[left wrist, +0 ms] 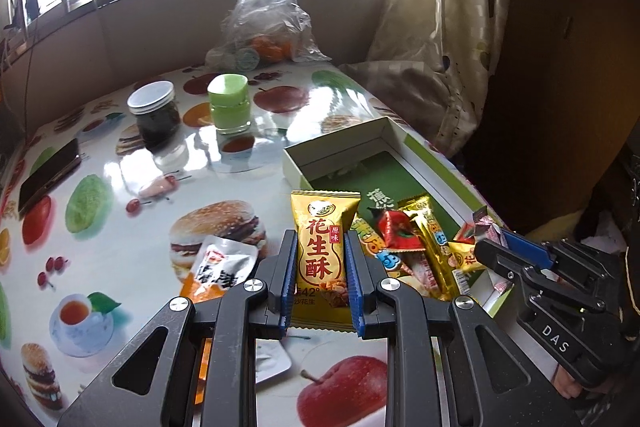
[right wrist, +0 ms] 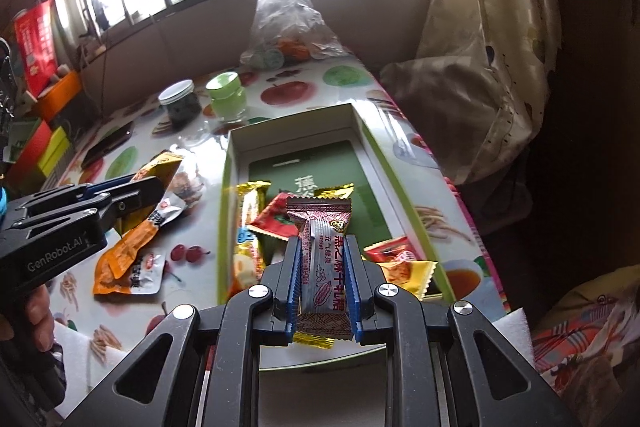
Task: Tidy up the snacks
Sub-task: 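Carry the pink-white bar with right gripper while left gripper carries yellow pack over box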
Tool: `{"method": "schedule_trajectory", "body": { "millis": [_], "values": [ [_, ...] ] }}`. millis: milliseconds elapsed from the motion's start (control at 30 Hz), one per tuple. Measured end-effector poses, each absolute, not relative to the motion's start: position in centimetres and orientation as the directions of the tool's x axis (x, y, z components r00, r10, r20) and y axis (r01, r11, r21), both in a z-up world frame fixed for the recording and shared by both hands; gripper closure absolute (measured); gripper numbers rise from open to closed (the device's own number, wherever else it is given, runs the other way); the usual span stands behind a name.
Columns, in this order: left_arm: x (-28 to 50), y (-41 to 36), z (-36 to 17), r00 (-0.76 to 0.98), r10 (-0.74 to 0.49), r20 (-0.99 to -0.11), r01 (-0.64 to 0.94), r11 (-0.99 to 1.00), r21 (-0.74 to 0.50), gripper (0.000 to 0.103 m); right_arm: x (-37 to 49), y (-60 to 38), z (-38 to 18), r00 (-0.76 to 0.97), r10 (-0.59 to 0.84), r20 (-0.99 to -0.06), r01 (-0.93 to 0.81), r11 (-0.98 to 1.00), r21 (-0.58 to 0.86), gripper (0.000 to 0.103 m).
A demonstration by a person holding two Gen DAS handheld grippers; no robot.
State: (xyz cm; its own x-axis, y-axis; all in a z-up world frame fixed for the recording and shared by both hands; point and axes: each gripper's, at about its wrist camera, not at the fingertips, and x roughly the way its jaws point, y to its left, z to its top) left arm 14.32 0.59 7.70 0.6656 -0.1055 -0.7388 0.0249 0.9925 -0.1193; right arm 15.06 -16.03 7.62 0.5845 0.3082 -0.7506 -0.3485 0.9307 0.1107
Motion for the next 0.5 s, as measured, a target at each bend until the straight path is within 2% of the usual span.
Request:
{"method": "schedule_trajectory", "body": {
  "millis": [500],
  "values": [
    [17.6,-1.8,5.2,0.617,-0.139,-0.774,0.039,0.989,-0.146,0.080,16.2,-17.9,5.9,0.577,0.258,-0.775,-0.297,0.950,0.095,0.084]
  ]
}}
